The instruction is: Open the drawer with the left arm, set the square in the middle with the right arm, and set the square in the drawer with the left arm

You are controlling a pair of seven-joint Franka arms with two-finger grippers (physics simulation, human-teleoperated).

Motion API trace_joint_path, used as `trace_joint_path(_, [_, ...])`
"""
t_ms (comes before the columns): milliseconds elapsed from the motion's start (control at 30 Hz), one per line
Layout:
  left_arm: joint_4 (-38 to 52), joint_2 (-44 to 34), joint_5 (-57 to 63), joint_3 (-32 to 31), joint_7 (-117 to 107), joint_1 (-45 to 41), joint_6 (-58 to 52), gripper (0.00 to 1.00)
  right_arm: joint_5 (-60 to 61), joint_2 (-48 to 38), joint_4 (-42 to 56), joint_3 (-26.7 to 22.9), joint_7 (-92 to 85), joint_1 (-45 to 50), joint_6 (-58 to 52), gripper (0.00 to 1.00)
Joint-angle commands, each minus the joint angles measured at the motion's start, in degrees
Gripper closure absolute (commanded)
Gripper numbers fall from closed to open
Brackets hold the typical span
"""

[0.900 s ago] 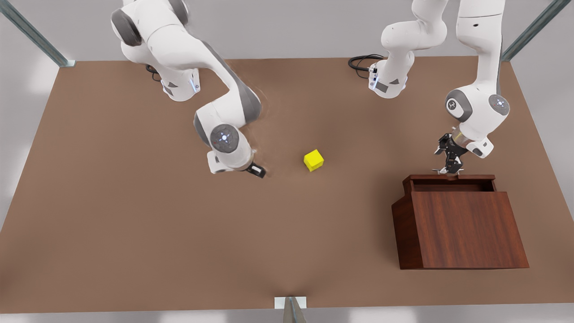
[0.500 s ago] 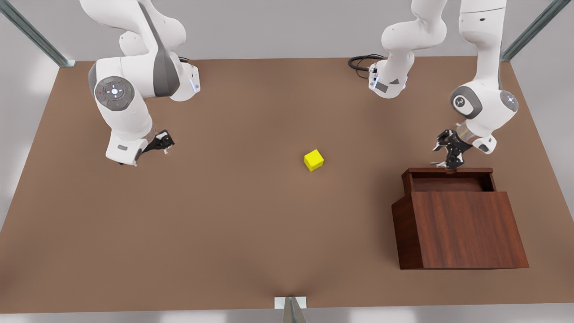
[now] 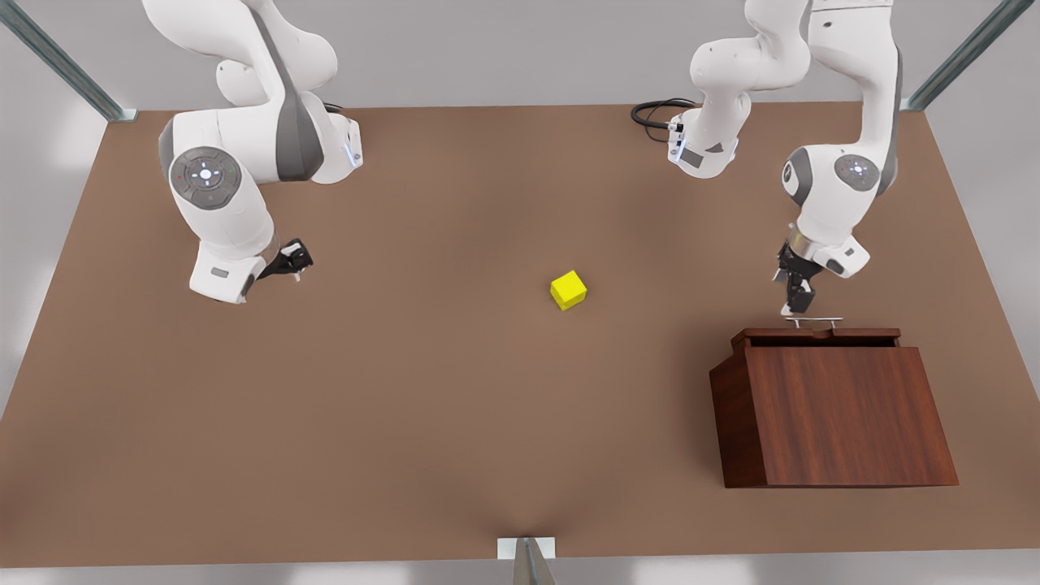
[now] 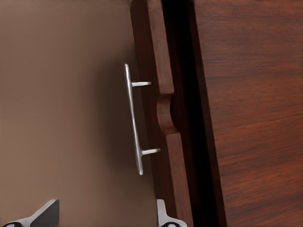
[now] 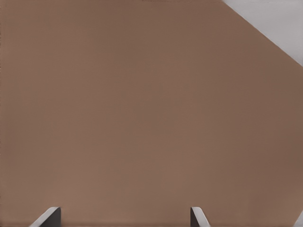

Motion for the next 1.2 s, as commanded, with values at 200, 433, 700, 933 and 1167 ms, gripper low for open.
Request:
trace_joint_path(200, [-1.08, 3.27, 3.73, 2.36, 0.17, 0.0, 4.3, 0.0, 0.0, 0.54, 0.09, -0.01, 0.17, 0.03, 0.0, 0.0])
trace_joint_path(433, [-1.08, 1.51, 6.02, 5.27, 0.35, 0.0, 5.71, 0.0, 0.09, 0.62, 0.09, -0.01, 0.18, 0.03, 0.09, 0.0])
trace_joint_path(700, [-0.91, 4.67, 6.11, 6.77, 0.35, 1.23, 8.52, 0.0, 0.09, 0.98, 0.18, -0.01, 0.18, 0.03, 0.26, 0.0])
trace_joint_path(933, [-0.82, 6.78, 6.11, 7.47, 0.35, 1.24, 10.37, 0.0, 0.09, 1.06, 0.18, -0.01, 0.18, 0.03, 0.44, 0.0])
trace_joint_path(1167, [-0.9, 7.31, 6.11, 7.38, -0.26, 1.23, 9.49, 0.0, 0.09, 0.98, 0.18, -0.01, 0.17, 0.03, 0.44, 0.0])
